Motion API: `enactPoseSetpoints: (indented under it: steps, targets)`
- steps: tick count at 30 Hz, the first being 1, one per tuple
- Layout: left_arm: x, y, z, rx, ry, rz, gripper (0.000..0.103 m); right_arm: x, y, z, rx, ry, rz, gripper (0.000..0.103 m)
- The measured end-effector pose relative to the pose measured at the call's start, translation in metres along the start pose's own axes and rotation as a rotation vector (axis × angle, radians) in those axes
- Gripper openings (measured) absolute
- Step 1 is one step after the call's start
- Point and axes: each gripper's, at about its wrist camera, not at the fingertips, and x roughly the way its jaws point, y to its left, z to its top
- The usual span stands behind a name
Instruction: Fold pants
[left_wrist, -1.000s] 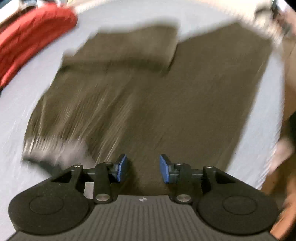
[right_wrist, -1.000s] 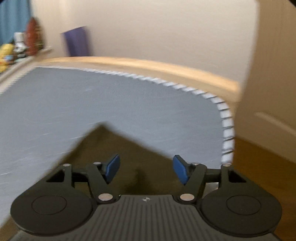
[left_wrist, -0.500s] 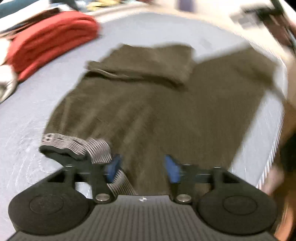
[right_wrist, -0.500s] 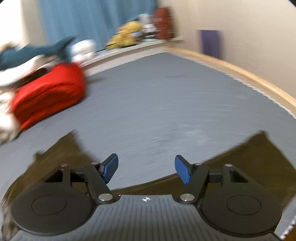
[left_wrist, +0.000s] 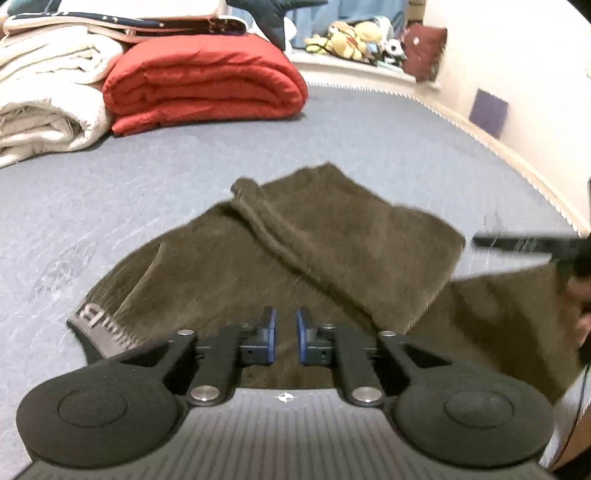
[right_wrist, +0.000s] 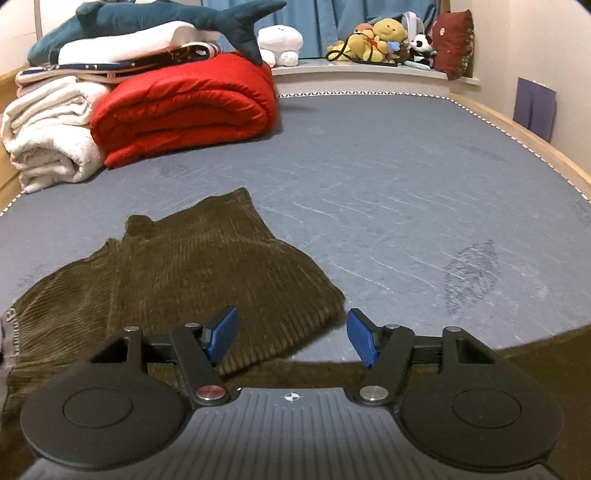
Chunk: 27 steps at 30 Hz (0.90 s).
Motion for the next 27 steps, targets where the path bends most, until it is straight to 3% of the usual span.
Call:
enactPoseSetpoints:
  steps: [5,9,12,18,20,23,24,27]
  targets:
    - [0.019,0.001,0.024,-0.101,0.011,-0.007,0.012,0.039,0.04,-0.006,-0.072,0.038,0.074,0.067]
    - [0.031,0.003,0.036,-0.155,0.015,0.011,0.014,0.048,0.062,0.003,-0.202,-0.05,0.073,0.067]
    - [0.035,0.005,0.04,-0.187,0.03,0.005,0.015,0.064,0.05,0.012,-0.211,-0.096,-0.008,0.068]
    - [0.039,0.006,0.041,-0.204,0.049,0.005,0.016,0.107,0.004,0.018,-0.208,-0.088,-0.124,0.071]
    - [0.038,0.006,0.042,-0.208,0.053,0.004,0.016,0.12,-0.006,0.02,-0.197,-0.071,-0.112,0.071]
    - [0.038,0.006,0.044,-0.21,0.051,0.01,0.022,0.126,-0.01,0.02,-0.228,-0.058,-0.016,0.068]
    - [0.038,0.006,0.045,-0.211,0.048,0.013,0.023,0.124,-0.008,0.02,-0.256,-0.057,0.018,0.061]
    - [0.037,0.007,0.045,-0.211,0.043,0.027,0.023,0.118,-0.001,0.02,-0.343,-0.053,0.066,0.011]
